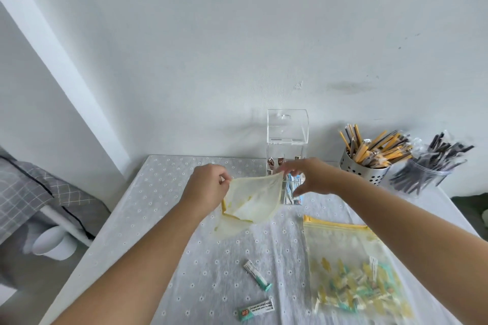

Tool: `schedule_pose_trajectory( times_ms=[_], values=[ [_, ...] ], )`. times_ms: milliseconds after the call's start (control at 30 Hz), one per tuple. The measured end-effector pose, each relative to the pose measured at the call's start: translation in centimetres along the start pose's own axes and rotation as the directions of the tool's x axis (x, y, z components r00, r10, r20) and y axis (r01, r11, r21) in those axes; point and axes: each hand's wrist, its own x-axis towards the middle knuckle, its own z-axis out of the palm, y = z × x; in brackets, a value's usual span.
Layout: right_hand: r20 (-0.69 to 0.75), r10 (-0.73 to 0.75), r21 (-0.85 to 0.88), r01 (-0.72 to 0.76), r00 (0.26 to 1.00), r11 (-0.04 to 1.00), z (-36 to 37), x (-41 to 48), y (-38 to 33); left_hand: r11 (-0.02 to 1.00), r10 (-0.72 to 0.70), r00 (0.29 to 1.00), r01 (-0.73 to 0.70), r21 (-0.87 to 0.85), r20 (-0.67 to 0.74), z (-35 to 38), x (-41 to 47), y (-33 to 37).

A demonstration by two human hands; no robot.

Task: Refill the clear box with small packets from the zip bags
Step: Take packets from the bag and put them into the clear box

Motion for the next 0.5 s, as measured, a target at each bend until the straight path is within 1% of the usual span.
schedule_pose_trajectory(
  times_ms=[33, 100, 167, 233, 267, 300, 333, 367, 400, 433, 500],
  values=[
    [0.045, -0.002, 0.066, -0.001, 0.999, 0.998, 0.7, -0.7, -0.5, 0.998, -0.011, 0.999, 0.013, -0.056, 0.039, -0.8, 0.2, -0.2],
    [0.098, -0.017, 0.249, -0.008, 0.995, 0.968, 2.3, -1.5, -1.6, 0.985, -0.015, 0.987, 0.043, -0.168, 0.161, -2.2, 0.3, -0.5],
    [0.057, -0.014, 0.446, -0.014, 0.998, 0.895, 4.2, -1.6, -2.3, 0.959, -0.03, 0.954, 0.112, -0.261, 0.297, -3.2, -0.1, -1.1],
    [-0.028, 0.055, 0.621, -0.025, 0.998, 0.784, 5.7, -1.4, -3.1, 0.907, -0.055, 0.931, 0.198, -0.373, 0.361, -3.6, -0.5, -2.2],
    [-0.062, 0.091, 0.674, -0.026, 0.994, 0.739, 6.4, -1.3, -3.5, 0.853, -0.073, 0.928, 0.248, -0.46, 0.364, -3.7, -0.9, -2.9],
    [-0.087, 0.121, 0.709, -0.023, 0.989, 0.705, 6.9, -1.1, -3.9, 0.767, -0.103, 0.928, 0.303, -0.566, 0.357, -3.7, -1.3, -3.8],
    [-0.101, 0.148, 0.745, -0.024, 0.984, 0.667, 7.4, -1.0, -4.4, 0.654, -0.141, 0.925, 0.354, -0.669, 0.352, -3.5, -1.7, -5.0],
    [-0.098, 0.176, 0.787, -0.032, 0.979, 0.616, 7.9, -0.8, -4.8, 0.543, -0.168, 0.918, 0.39, -0.744, 0.358, -3.4, -2.2, -6.2],
    [-0.085, 0.207, 0.83, -0.046, 0.975, 0.555, 8.2, -0.7, -5.2, 0.493, -0.182, 0.911, 0.41, -0.767, 0.37, -3.2, -2.8, -7.3],
    [-0.064, 0.231, 0.862, -0.062, 0.971, 0.502, 8.7, -0.4, -5.7, 0.518, -0.187, 0.902, 0.427, -0.741, 0.389, -2.9, -3.6, -8.3],
    [-0.007, 0.253, 0.908, -0.1, 0.967, 0.406, 9.7, 0.1, -6.6, 0.648, -0.211, 0.878, 0.455, -0.611, 0.429, -1.6, -5.5, -9.9]
  ],
)
